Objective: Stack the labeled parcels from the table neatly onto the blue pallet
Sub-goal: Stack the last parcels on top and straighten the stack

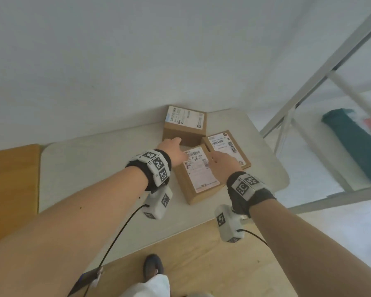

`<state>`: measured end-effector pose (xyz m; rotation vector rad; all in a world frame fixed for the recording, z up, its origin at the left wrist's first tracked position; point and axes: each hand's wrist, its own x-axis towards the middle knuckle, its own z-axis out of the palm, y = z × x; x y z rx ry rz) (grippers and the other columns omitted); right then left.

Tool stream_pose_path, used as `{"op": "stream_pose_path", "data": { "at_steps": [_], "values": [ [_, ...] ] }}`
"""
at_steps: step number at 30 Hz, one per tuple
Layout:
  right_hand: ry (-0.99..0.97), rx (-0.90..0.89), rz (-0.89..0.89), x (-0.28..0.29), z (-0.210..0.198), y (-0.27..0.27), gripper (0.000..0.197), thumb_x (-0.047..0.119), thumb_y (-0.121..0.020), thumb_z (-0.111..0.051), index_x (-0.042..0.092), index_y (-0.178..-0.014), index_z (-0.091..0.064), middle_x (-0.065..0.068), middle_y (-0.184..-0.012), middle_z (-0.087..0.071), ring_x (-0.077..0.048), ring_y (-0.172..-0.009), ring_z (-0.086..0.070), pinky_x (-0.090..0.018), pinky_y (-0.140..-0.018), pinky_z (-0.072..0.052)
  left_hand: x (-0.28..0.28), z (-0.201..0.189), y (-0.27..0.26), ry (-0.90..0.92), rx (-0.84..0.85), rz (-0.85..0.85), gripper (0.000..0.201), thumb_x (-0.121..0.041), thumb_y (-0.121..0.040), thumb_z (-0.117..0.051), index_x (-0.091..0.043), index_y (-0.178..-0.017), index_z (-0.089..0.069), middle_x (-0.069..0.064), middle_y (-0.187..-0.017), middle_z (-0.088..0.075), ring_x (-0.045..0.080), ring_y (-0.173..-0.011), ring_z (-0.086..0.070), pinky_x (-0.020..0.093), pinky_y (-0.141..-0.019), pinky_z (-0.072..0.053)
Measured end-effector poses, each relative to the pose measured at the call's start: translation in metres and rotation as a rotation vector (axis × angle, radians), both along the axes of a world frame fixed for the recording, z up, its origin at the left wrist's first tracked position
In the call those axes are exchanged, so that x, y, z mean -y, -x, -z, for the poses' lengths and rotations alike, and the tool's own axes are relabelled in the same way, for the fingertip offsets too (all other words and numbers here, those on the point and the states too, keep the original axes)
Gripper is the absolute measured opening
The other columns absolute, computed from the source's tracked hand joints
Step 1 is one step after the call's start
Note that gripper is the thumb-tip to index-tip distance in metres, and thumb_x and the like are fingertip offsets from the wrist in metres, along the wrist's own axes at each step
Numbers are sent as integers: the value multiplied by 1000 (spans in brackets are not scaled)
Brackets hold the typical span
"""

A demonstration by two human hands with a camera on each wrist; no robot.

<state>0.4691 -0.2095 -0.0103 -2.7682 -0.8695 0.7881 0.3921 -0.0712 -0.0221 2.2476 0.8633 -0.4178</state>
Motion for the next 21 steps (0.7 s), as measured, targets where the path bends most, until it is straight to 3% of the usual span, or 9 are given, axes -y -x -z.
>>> {"op": "stream_pose_path", "data": {
  "at_steps": [5, 8, 13, 18, 21],
  "values": [
    [-37, -22, -10, -3, 13, -17, 30, 20, -98, -35, 17, -116, -59, -7, -115, -64, -23, -96, -58, -24, -72, -39, 2, 17, -8, 198, 51, -276, 78, -30, -91, -57, -10, -151, -11, 11, -155, -24, 27, -140, -30, 37, -109, -30],
    [-47, -22, -33, -8, 17, -26, 31, 20, -98, -34, 21, -114, -61, -5, -112, -65, -18, -83, -53, -24, -64, -37, 3, 26, -8, 244, 56, -390, 78, -29, -91, -57, -8, -150, -11, 14, -150, -33, 29, -135, -37, 36, -105, -34],
    [-65, -103, -45, -8, 17, -33, 32, 14, -97, -36, 11, -122, -57, -11, -118, -62, -26, -102, -58, -27, -79, -41, 14, 39, -11, 391, 35, -559, 70, -26, -93, -53, -5, -147, -14, 14, -137, -48, 30, -123, -48, 39, -100, -44],
    [-60, -196, -74, -9, 35, -36, 22, 13, -93, -40, 6, -102, -59, -9, -99, -64, -23, -85, -56, -31, -76, -48, 20, 48, -7, 489, 104, -778, 67, -21, -92, -56, -5, -145, -18, 16, -129, -54, 30, -114, -55, 39, -86, -50],
    [-52, -250, -69, -9, 41, -37, 25, 14, -94, -39, 4, -106, -59, -11, -102, -63, -25, -90, -58, -35, -81, -51, 23, 52, 1, 603, 90, -854, 45, -28, -93, -54, -5, -130, -42, 13, -123, -61, 29, -111, -58, 41, -89, -49]
  ]
}}
